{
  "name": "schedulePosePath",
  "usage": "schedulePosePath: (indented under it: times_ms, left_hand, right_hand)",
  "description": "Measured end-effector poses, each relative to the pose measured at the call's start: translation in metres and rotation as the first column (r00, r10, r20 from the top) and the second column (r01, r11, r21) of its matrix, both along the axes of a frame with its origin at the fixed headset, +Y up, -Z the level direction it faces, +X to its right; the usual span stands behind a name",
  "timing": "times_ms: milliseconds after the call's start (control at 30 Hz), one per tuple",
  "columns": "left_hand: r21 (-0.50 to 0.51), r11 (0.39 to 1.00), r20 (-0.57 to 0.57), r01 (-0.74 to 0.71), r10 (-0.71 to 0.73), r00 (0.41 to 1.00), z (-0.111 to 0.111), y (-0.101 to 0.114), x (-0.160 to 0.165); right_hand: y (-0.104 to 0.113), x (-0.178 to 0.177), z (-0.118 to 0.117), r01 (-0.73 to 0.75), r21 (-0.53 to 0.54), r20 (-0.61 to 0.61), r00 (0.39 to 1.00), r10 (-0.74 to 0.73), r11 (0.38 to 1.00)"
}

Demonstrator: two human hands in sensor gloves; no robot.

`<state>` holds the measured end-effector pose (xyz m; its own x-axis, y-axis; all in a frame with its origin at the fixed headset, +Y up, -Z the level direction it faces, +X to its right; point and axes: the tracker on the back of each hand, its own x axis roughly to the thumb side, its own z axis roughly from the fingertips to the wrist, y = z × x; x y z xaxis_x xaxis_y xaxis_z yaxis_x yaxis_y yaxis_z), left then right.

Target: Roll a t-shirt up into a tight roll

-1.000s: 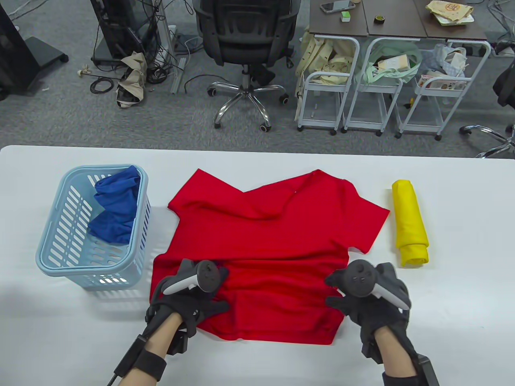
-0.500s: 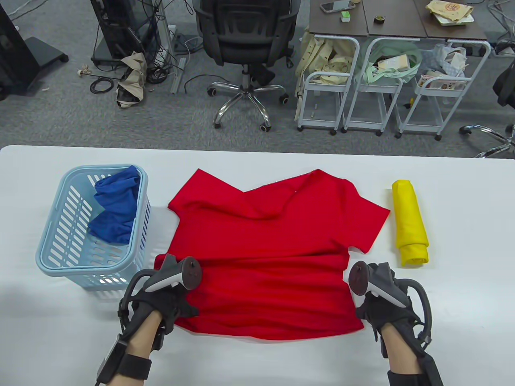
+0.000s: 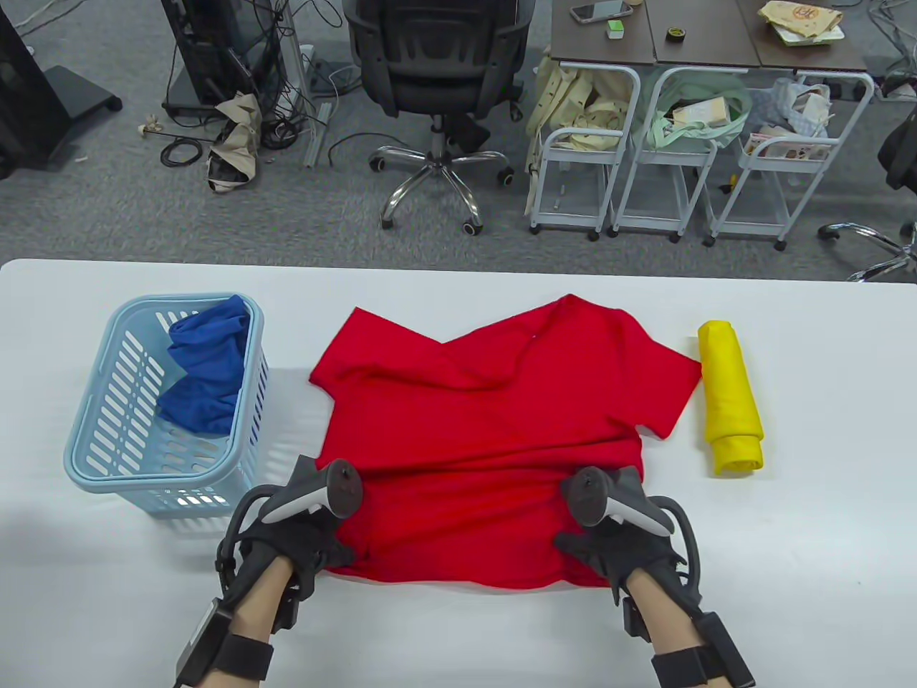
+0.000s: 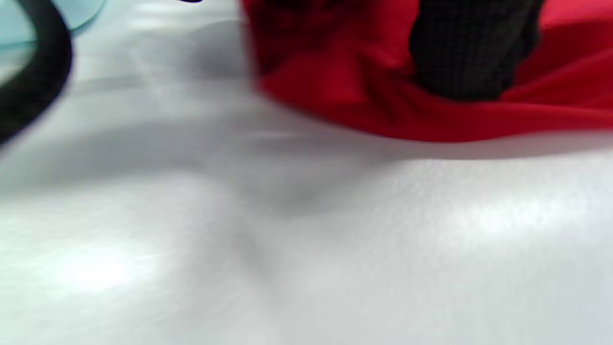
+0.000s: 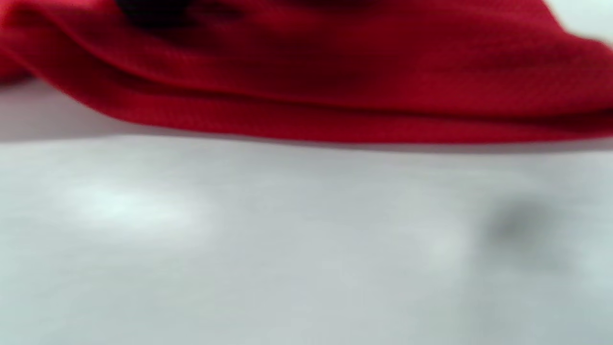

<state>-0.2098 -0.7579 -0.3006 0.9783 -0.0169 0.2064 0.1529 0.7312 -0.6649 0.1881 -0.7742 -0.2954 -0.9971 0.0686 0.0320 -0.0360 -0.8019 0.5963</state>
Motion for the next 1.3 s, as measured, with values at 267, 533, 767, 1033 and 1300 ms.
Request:
schedulePosePath:
  times_ms: [267,533,767,1033,1300]
  left_hand:
    - [0.03,0.954,-0.203,-0.299,0.299,0.932,-0.004,0.009,-0.006]
    - [0.08,0.989,0.062,0.127,-0.132,0.989,-0.003,0.003,0.027]
    - [0.042,0.997,0.044,0.067,-0.069,0.997,0.003,0.006,0.009]
    - [0.092,0.978,0.081,-0.187,0.179,0.98,0.004,-0.004,0.031]
    - [0.249,0.952,0.108,-0.176,0.153,0.982,0.01,0.021,0.037]
  right_hand:
    - [0.001,0.01,0.002,0.047,-0.002,0.017,0.999,-0.046,0.999]
    - [0.0,0.011,0.003,0.058,-0.007,0.02,0.998,-0.058,0.998]
    - [0.002,0.014,0.003,0.071,-0.005,0.018,0.997,-0.071,0.997]
    - [0.046,0.008,0.02,-0.028,0.143,-0.027,0.999,0.032,0.989]
    - [0.021,0.0,0.016,0.1,0.052,-0.091,0.991,-0.095,0.994]
